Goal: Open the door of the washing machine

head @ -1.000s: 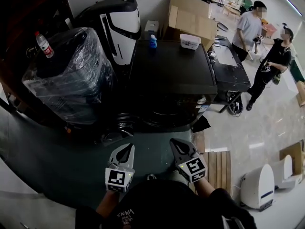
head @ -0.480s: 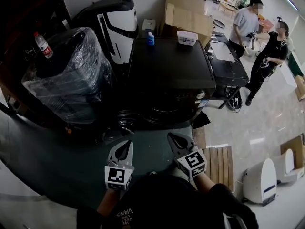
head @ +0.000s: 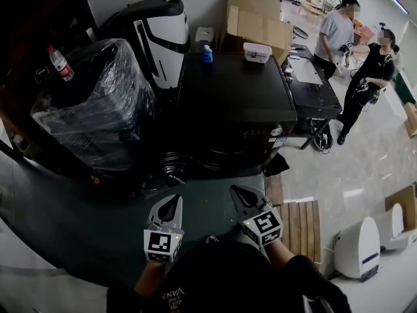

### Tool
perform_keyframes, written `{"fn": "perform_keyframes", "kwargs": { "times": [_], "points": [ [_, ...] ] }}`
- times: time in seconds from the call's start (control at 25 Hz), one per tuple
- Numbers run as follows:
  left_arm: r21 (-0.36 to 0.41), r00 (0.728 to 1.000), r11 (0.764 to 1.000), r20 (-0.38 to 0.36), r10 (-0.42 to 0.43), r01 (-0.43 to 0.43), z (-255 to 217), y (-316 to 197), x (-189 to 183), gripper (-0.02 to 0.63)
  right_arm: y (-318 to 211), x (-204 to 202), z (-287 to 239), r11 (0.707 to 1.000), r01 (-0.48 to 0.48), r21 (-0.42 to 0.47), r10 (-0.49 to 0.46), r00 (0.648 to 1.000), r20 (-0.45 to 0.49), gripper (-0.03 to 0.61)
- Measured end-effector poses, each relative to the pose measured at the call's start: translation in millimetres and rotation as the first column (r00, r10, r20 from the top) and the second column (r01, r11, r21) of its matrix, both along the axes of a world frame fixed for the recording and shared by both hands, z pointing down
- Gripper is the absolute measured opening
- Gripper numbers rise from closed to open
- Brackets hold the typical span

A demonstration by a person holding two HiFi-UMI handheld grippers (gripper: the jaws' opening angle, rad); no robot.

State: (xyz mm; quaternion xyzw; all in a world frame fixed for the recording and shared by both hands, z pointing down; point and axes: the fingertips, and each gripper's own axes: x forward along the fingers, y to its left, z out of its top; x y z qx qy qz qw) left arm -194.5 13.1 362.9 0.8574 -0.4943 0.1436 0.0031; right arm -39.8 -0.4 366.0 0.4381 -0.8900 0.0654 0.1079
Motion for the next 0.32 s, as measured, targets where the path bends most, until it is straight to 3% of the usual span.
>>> {"fn": "perform_keyframes", "kwargs": {
  "times": [0.32],
  "points": [
    [-0.031, 1.000, 0.999, 0.002, -0.021, 0.021, 9.7, -7.1, -5.8, 0.017, -7.8, -1.2, 5.4, 1.000, 0.000, -0.008, 0.000, 1.000, 0.005, 0.005]
  ]
}}
